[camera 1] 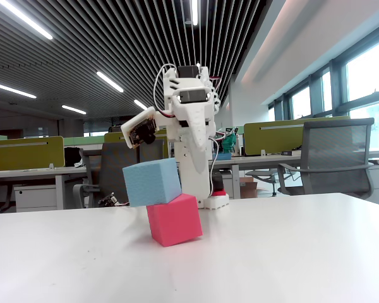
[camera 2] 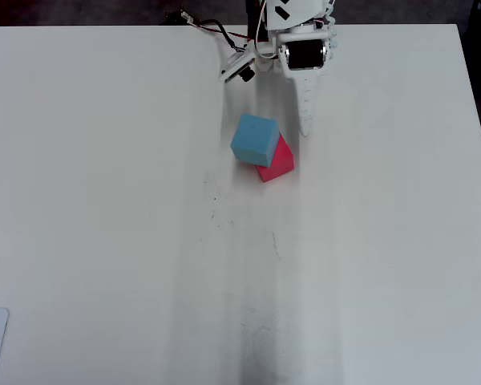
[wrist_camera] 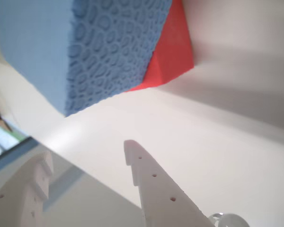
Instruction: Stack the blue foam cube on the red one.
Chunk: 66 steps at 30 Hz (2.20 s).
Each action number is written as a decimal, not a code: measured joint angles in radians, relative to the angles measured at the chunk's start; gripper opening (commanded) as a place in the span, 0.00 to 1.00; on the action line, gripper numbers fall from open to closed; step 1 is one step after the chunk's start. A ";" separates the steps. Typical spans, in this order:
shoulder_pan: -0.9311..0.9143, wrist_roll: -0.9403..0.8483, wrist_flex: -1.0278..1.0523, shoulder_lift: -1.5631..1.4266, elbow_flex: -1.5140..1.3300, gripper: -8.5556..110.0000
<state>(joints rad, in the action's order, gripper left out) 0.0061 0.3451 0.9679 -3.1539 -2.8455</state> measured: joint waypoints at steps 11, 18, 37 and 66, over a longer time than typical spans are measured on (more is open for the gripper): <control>0.009 -0.006 -0.002 -0.021 -0.028 0.21; -0.002 -0.005 -0.003 -0.025 -0.034 0.21; -0.075 -0.005 -0.081 -0.025 -0.061 0.21; -0.140 -0.005 -0.267 -0.023 -0.123 0.23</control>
<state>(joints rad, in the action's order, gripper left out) -0.1335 0.3405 0.7010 -3.1769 -2.9683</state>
